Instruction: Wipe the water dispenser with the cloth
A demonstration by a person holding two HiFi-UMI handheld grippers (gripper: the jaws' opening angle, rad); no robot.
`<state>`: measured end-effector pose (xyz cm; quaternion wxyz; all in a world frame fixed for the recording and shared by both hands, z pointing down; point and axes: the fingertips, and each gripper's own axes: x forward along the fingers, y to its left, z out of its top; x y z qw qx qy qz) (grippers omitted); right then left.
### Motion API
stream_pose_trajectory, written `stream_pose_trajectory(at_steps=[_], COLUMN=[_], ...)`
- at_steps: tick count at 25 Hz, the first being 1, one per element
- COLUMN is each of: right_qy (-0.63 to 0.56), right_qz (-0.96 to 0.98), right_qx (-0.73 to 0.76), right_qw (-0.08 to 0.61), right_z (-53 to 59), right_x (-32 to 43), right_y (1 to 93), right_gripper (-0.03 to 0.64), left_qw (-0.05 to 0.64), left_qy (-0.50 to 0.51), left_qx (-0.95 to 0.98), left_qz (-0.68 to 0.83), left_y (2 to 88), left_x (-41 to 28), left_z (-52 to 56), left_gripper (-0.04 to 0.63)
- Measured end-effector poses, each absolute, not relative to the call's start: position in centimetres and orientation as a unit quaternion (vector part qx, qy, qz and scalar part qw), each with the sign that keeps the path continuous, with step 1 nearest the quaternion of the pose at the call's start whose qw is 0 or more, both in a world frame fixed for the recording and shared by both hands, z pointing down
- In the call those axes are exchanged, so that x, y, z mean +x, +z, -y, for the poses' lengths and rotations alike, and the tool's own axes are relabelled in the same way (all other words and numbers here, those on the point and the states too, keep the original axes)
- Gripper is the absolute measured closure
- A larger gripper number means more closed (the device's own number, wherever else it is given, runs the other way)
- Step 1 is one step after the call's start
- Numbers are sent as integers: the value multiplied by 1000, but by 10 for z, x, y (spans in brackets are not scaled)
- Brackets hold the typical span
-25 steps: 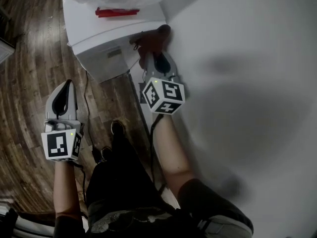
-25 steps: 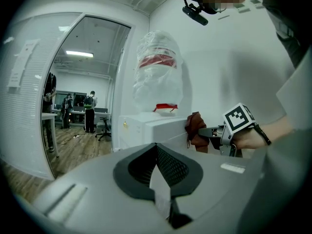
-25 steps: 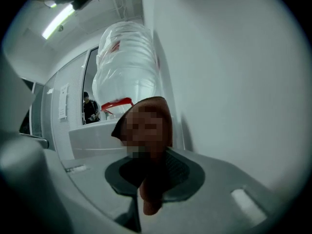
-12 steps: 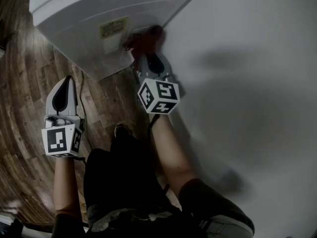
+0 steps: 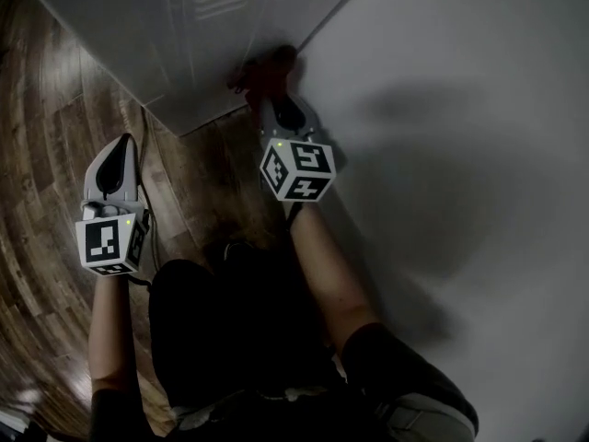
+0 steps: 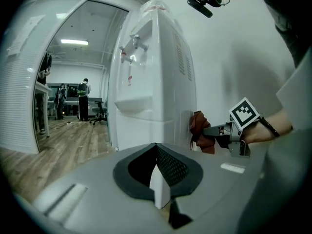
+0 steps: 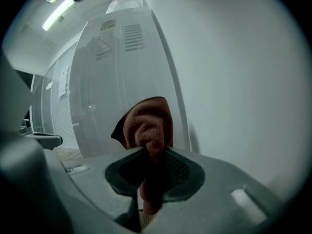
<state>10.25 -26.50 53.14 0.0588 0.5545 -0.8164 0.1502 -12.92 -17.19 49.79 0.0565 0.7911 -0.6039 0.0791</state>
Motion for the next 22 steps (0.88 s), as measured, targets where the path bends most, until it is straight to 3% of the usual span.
stream_pose_trajectory(at_steps=[15,22], right_qy=[249,253], right_qz=[787,785], right_qx=[546,542], right_qw=[143,159], right_z=[267,258], right_x=[102,112], right_y=[735,743], right_gripper=[560,560], left_qw=[53,46], left_qy=[94,88], left_qx=[806,808], left_qz=[581,581], left_y=[628,621], left_x=[-132,-125], left_z=[199,206], left_gripper=[577,577])
